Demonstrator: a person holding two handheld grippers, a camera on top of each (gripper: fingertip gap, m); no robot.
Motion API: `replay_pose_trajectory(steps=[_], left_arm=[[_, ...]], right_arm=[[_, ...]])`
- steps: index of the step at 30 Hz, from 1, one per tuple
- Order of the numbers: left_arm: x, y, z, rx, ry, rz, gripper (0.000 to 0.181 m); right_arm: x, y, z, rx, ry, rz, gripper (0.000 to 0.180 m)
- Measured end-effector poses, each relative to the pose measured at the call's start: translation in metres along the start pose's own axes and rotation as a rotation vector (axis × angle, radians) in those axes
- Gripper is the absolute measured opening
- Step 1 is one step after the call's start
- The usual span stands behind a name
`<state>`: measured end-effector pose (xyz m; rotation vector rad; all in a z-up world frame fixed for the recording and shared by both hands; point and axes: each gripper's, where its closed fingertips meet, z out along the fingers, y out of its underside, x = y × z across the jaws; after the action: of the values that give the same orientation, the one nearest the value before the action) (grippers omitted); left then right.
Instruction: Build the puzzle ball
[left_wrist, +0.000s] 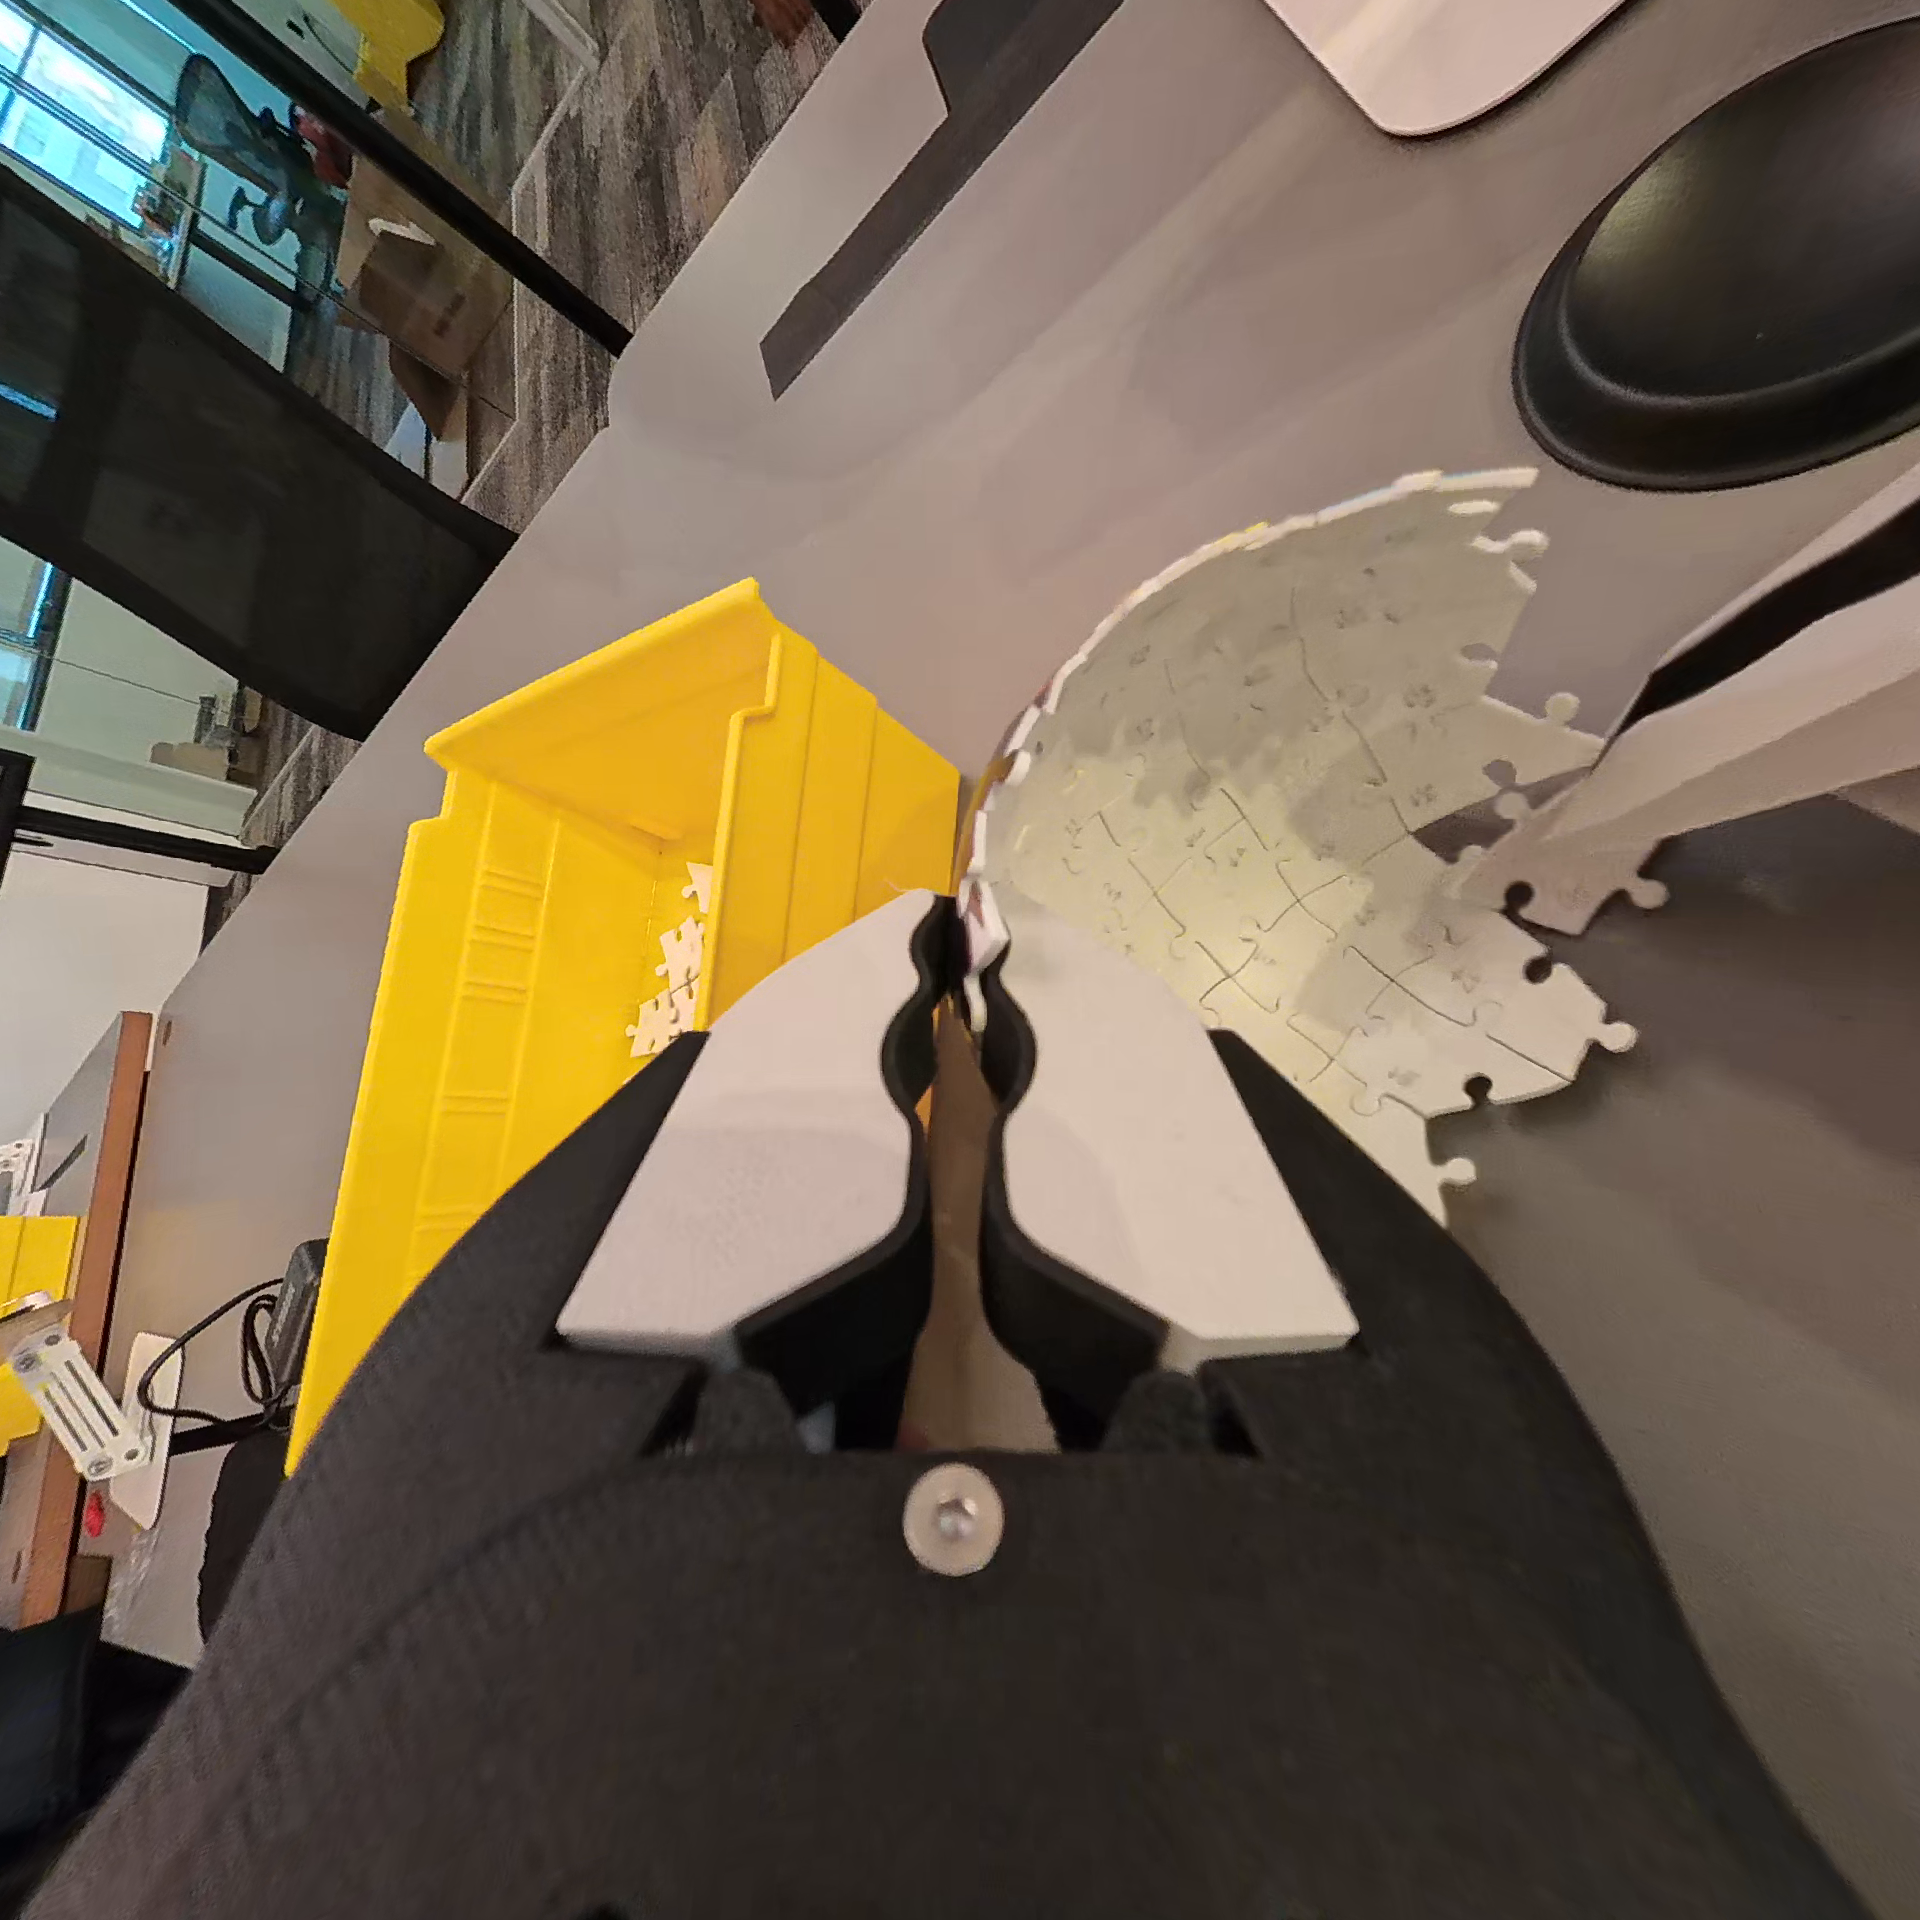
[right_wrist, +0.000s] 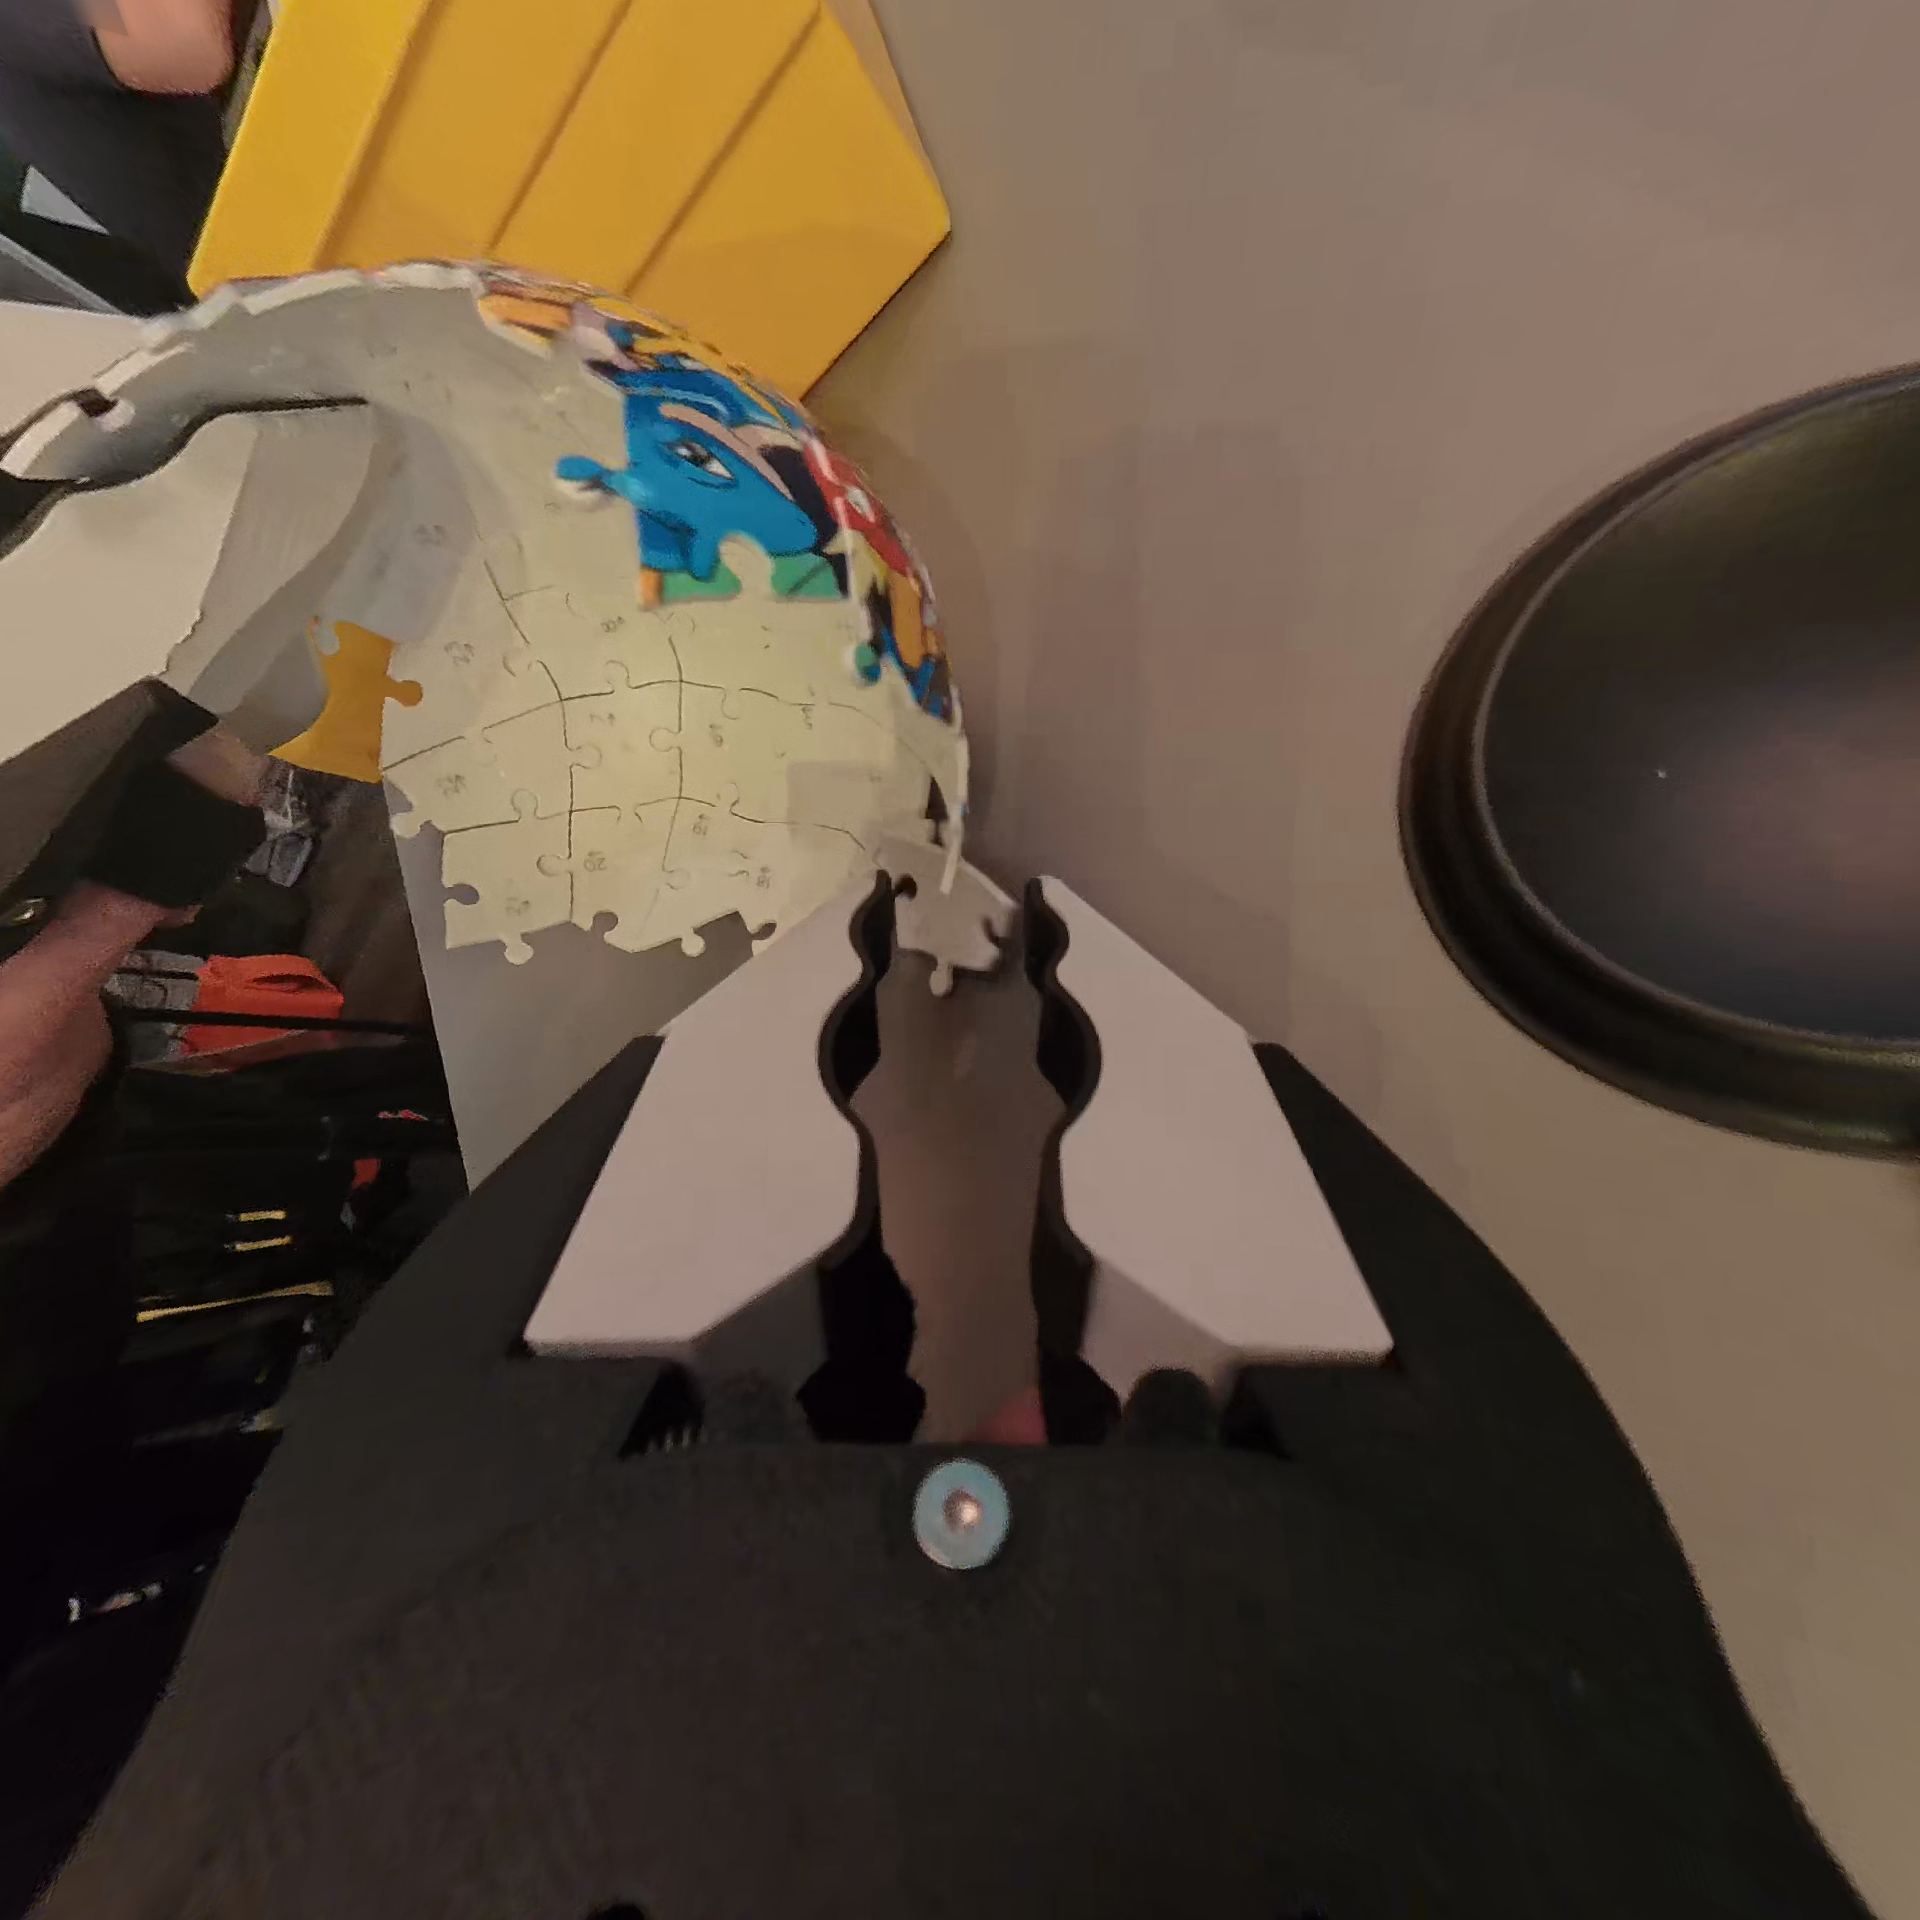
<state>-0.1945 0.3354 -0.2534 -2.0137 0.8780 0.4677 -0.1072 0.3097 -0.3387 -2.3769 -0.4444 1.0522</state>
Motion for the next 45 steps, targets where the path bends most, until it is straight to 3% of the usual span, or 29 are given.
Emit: replay_pose_trajectory(steps=[8,16,22,26,35,45], left_arm=[[-0.001,0.001,-0.001,-0.002,-0.006,0.000,0.003],[-0.001,0.004,0.000,-0.002,-0.002,-0.009,0.003],[-0.001,0.005,0.002,-0.002,0.002,-0.016,0.003],[-0.002,0.007,0.003,-0.004,0.003,-0.021,0.003],[-0.005,0.009,0.005,-0.006,-0.007,-0.013,0.003],[-0.003,0.003,0.003,-0.027,-0.012,0.036,0.003]], right_arm=[[0.000,0.008,-0.007,-0.101,0.029,-0.221,0.024],[-0.001,0.012,-0.018,-0.209,0.057,-0.721,0.031],[-0.001,0.015,-0.007,-0.257,0.006,-0.902,0.034],[0.004,0.017,-0.002,-0.283,0.012,-0.908,0.017],[-0.009,0.018,-0.015,-0.231,0.050,-0.946,0.016],[-0.005,0.005,-0.013,-0.306,0.272,-1.052,0.016]])
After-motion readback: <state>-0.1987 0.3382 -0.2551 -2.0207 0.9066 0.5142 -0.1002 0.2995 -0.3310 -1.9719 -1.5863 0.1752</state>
